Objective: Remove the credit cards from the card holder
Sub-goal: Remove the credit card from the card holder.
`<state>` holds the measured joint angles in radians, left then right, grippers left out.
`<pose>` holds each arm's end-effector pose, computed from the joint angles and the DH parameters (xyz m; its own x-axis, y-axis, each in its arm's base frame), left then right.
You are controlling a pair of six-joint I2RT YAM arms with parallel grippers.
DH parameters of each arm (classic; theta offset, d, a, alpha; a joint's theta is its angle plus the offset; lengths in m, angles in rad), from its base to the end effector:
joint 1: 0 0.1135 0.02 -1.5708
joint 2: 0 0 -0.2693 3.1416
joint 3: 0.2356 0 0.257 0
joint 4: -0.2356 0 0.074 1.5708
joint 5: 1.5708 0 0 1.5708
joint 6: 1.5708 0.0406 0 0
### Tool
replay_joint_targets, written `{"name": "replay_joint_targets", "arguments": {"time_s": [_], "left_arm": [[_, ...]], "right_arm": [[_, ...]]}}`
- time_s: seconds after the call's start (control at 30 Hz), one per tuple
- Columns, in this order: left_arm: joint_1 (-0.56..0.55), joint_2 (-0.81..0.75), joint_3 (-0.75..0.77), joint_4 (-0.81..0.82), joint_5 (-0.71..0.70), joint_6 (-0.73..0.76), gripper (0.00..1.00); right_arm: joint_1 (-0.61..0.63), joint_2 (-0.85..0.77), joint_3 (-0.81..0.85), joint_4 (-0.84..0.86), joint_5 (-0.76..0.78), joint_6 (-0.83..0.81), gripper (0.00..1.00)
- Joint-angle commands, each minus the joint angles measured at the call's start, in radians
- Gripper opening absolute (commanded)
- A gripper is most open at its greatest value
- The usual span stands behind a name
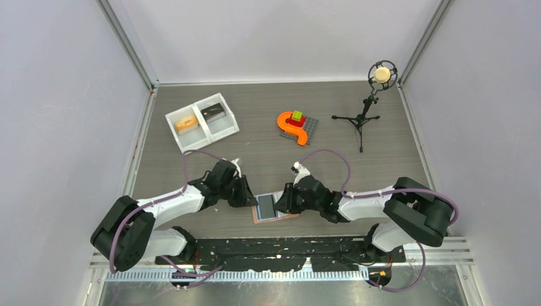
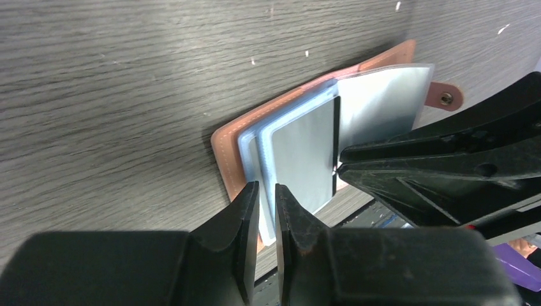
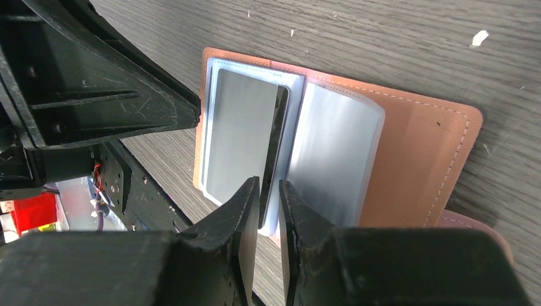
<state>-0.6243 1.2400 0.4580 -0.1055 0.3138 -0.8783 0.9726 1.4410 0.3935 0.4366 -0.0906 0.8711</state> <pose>0.1738 -0.1406 0.1473 -0.9513 -0.2169 -0.2189 -0.0283 0.7689 -0.6388 0.1410 0.2134 0.1284 -0.8696 0.0770 -0.4878 -0.3097 0.6844 0.6601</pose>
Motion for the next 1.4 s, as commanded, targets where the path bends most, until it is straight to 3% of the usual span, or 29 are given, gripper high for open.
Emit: {"name": "replay_joint_targets", "arguments": {"time_s": [0.0,0.47,0.8,1.37], "left_arm": [[-0.003,0.027,-0.019,0.052,-0.002,0.017,0.16],[-0.004,0.053,-0.041,0.079,0.001,0.009,0.12],[-0.007,0.061,-0.042,0.078,-0.009,0.007,0.11],[-0.007,0.091,-0.018,-0.022,-0.079,0.024,0.1]], "right_arm": [[-0.008,0.023,0.003,0.062,-0.016,0.009,0.25],[-0.038,0.087,-0.023,0.192,-0.09,0.038,0.22],[-0.067,0.122,-0.07,0.341,-0.15,0.078,0.05],[-0.118,0.028,-0.136,0.293,-0.162,0.074,0.05]]}}
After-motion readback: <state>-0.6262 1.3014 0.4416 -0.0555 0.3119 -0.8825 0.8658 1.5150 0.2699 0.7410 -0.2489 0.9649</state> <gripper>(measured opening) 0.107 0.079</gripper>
